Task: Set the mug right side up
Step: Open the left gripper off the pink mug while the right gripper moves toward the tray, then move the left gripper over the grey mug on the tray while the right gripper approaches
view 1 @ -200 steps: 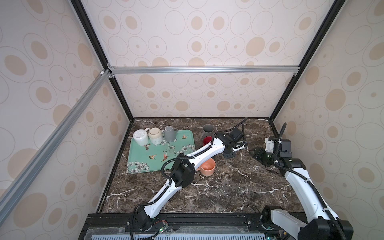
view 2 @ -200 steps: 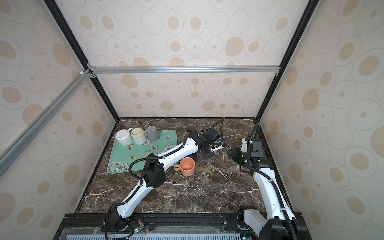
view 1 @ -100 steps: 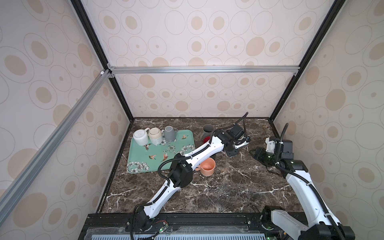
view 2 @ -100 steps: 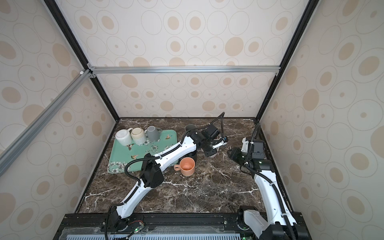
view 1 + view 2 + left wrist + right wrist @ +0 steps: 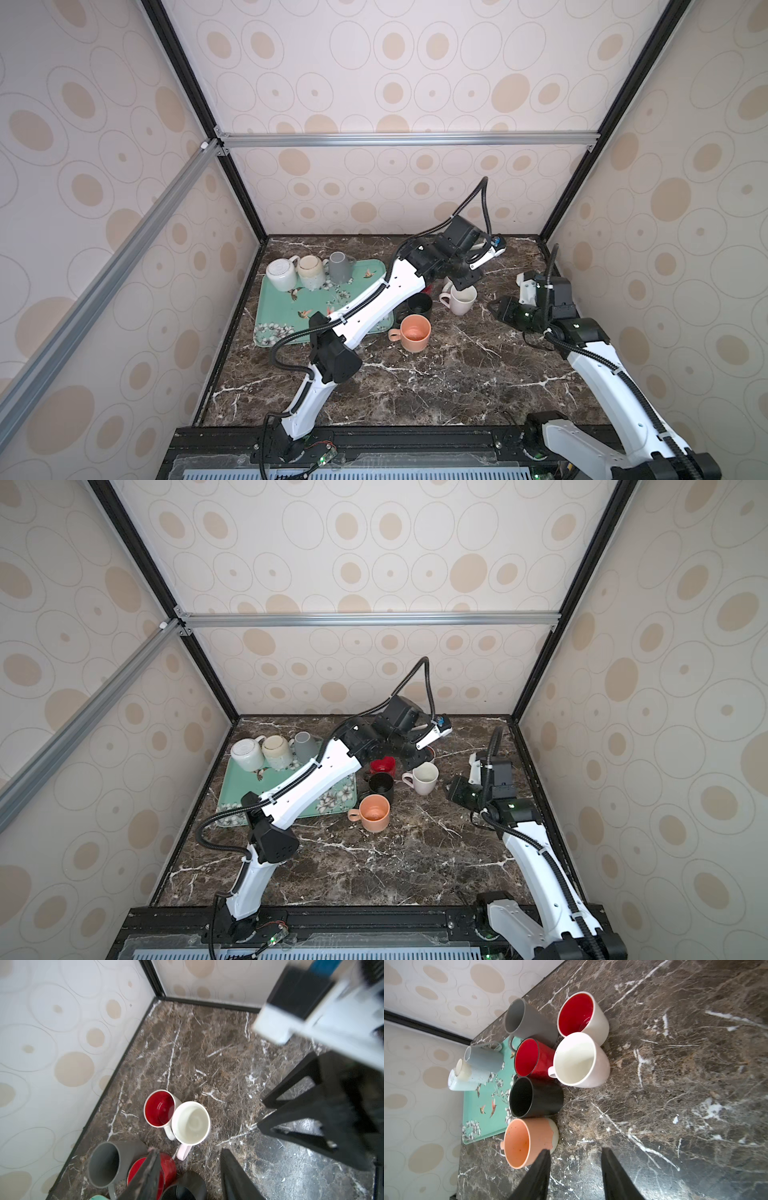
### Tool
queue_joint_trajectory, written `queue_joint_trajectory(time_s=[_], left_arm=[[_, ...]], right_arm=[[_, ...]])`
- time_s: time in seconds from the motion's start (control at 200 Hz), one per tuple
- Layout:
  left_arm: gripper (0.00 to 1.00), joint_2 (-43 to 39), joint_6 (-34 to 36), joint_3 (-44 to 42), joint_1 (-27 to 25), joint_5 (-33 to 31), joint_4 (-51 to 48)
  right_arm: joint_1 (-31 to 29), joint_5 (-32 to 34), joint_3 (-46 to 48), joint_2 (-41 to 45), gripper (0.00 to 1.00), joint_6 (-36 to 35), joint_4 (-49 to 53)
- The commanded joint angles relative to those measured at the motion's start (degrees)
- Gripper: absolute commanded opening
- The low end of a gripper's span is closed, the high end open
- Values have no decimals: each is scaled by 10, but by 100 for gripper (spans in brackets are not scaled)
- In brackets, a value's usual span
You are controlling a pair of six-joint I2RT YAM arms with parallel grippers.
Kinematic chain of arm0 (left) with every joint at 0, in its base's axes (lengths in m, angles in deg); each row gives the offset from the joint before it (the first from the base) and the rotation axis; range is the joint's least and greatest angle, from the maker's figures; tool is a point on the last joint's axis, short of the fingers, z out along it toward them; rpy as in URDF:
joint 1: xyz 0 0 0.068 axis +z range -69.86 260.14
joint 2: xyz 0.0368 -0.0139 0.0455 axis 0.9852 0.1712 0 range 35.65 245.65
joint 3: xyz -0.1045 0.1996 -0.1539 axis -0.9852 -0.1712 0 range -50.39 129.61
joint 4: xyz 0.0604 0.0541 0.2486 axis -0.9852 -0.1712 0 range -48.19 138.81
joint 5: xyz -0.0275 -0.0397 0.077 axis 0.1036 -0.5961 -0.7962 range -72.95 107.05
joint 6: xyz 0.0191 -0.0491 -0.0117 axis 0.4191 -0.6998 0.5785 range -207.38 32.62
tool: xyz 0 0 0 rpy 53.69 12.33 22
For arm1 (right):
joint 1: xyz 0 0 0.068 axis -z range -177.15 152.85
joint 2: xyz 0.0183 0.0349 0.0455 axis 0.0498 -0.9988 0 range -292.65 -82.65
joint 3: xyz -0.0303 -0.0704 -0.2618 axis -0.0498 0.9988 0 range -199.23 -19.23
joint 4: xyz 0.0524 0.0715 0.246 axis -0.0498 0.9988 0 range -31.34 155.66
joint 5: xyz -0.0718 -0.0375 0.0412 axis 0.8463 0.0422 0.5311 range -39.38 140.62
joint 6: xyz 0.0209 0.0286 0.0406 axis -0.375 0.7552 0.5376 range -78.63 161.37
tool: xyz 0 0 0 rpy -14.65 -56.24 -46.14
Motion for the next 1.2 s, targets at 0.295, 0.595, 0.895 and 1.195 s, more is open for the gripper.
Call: queue_joint_trajectory(time_s=[0.295, 0.595, 0.895, 1.195], left_arm=[[53, -229, -77, -315, 149, 29, 169], [62, -329, -199, -540, 354, 110, 338], [62, -215, -262, -545, 503, 184, 399], [62, -51, -270, -402, 526, 239, 374]], right_arm=[[-178, 135, -102, -101, 43, -9, -9], [-312, 178, -253, -286, 43, -46, -14], [-372, 141, -447, -478, 44, -73, 17], [-385, 115, -536, -574, 44, -80, 50]])
